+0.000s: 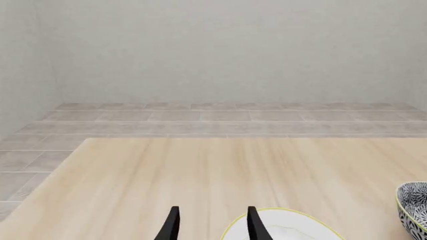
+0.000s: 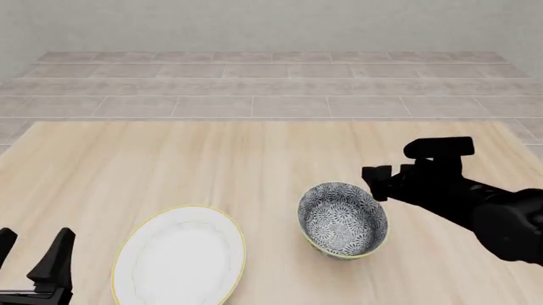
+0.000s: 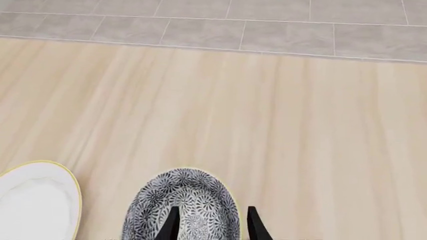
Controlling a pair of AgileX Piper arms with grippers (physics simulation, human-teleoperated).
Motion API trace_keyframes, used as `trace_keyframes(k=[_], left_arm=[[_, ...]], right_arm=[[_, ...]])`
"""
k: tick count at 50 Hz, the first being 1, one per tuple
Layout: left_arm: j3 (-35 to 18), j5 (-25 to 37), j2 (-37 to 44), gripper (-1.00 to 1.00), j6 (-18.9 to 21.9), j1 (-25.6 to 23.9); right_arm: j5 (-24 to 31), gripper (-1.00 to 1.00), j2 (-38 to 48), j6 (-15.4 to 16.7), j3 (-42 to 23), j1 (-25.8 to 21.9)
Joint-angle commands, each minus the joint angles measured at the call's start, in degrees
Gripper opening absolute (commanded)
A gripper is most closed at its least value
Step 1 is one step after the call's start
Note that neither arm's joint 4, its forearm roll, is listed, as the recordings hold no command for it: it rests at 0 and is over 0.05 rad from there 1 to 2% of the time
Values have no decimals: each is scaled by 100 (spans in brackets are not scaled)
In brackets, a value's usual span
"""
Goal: Put the bowl on the plate.
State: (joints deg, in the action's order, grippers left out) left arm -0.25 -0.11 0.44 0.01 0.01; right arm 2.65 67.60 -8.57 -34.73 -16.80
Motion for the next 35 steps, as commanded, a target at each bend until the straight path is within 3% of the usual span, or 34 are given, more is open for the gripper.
trace_keyframes(k=[1,35], left_arm=[[0,0,-1,100,0,0],[0,0,0,100,0,1]], right_arm=[[-207,100,173,-114,163,1],[-574,100,410,-255,471,57]])
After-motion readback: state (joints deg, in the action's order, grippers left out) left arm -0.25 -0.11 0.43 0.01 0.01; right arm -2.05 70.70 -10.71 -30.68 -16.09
